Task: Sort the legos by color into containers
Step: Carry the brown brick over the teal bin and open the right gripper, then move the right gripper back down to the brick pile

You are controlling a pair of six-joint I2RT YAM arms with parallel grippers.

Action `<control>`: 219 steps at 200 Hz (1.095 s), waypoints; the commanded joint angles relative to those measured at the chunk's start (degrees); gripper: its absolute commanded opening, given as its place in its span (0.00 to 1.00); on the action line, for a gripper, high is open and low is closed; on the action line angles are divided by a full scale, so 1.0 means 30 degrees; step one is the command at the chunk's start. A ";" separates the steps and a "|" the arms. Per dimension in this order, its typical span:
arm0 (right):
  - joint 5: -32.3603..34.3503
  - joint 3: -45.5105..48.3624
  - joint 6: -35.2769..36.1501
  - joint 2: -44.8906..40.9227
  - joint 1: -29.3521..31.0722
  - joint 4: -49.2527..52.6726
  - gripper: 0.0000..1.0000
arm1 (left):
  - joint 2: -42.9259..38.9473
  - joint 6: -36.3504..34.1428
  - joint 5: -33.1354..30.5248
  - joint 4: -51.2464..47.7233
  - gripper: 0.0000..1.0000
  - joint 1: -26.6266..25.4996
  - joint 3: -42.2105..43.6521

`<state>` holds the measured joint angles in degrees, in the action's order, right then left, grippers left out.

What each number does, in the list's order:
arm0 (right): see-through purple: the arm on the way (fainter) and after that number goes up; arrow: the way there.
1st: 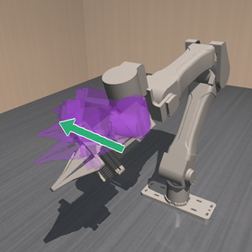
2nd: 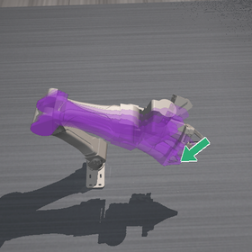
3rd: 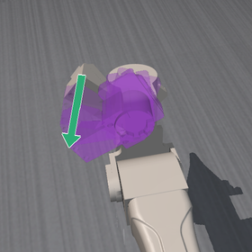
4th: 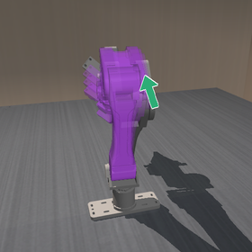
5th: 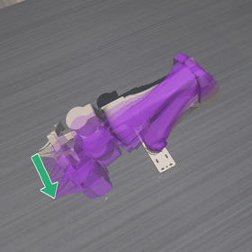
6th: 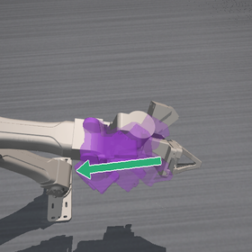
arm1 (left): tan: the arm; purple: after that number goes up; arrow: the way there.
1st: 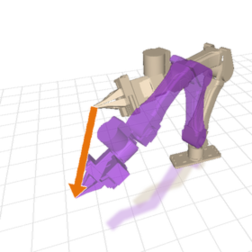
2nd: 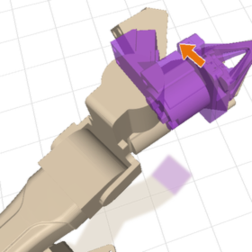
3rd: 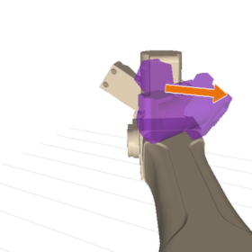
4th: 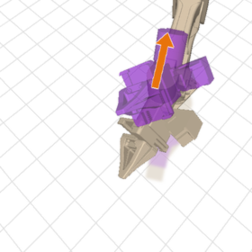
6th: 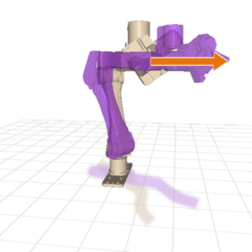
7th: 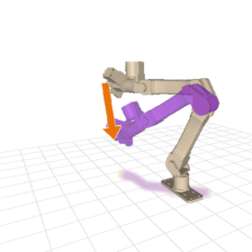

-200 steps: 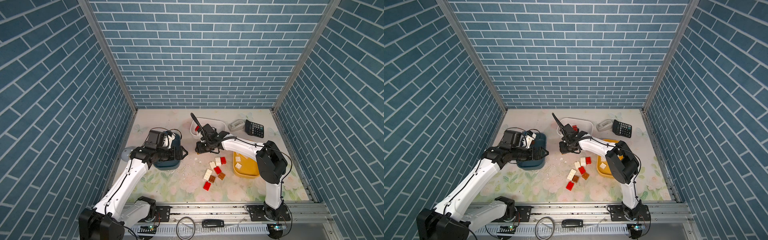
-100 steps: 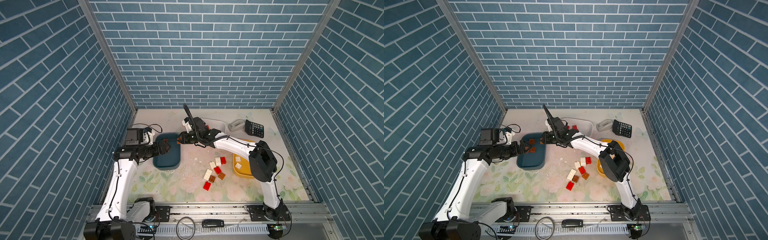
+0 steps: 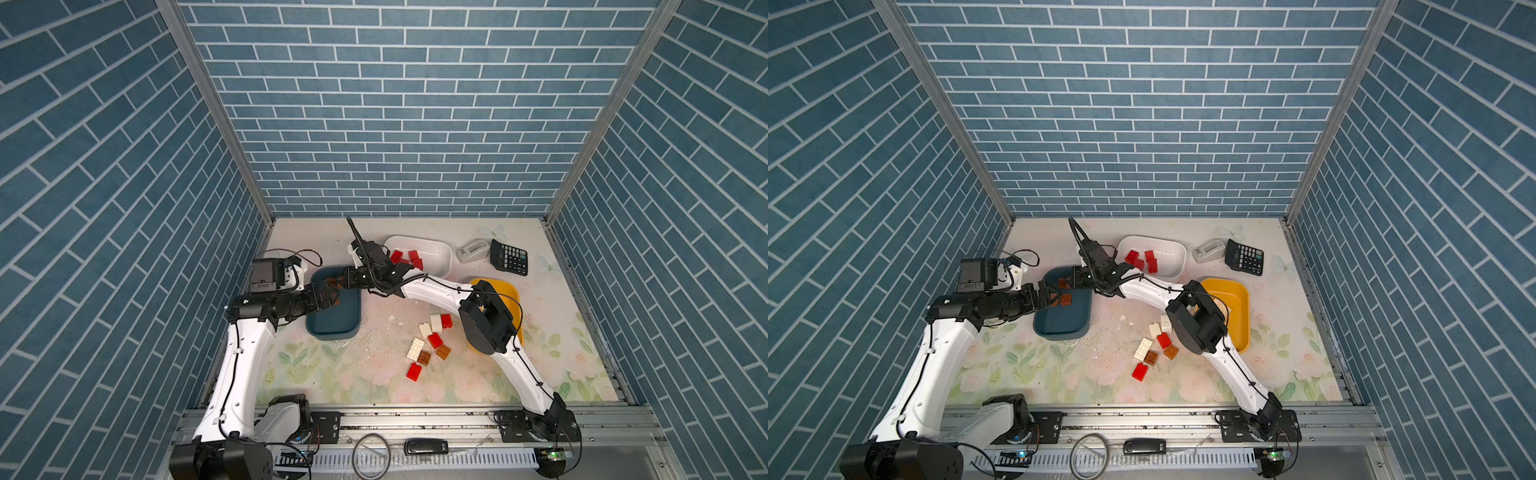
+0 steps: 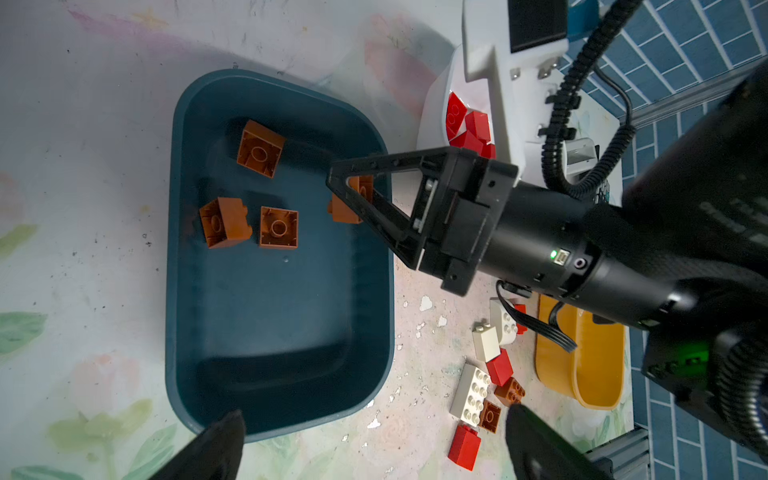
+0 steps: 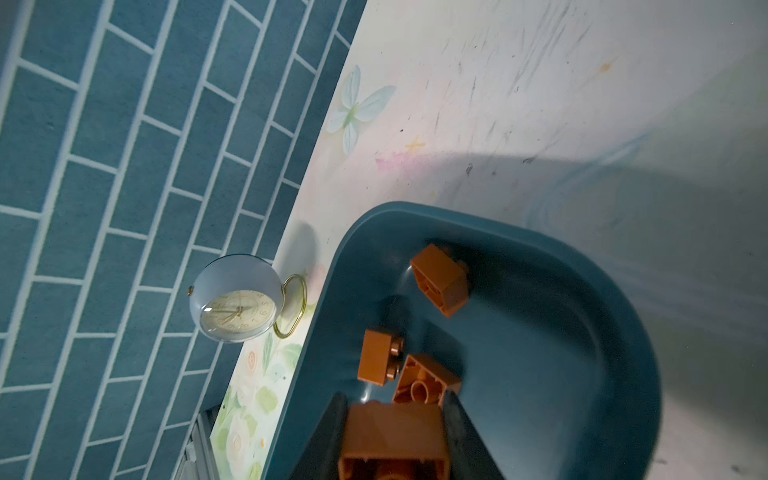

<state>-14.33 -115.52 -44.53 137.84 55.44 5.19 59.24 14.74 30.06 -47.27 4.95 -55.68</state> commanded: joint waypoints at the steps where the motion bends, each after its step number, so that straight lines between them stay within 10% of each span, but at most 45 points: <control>1: 0.0585 -0.1308 0.0294 0.0538 0.0018 0.0438 0.41 | -0.0296 0.0118 0.0477 0.0224 1.00 0.0137 0.0330; 62: 0.0141 -0.0317 0.1700 -0.1615 -0.0644 0.2237 0.61 | -0.0442 0.0419 0.1232 0.0592 1.00 0.0137 0.0792; 121: -0.0715 0.7416 0.6099 -0.8740 -0.1595 0.5539 0.70 | -0.0575 0.1207 0.2477 0.1549 0.99 0.0137 0.1315; 219: 0.1708 1.4570 0.8097 -1.5116 -0.1795 1.2276 0.68 | -0.0338 0.1727 0.2810 0.1955 0.99 0.0137 0.1739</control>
<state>-12.84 -74.32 -20.45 94.87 49.93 35.88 58.13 19.29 37.65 -42.19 5.02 -51.59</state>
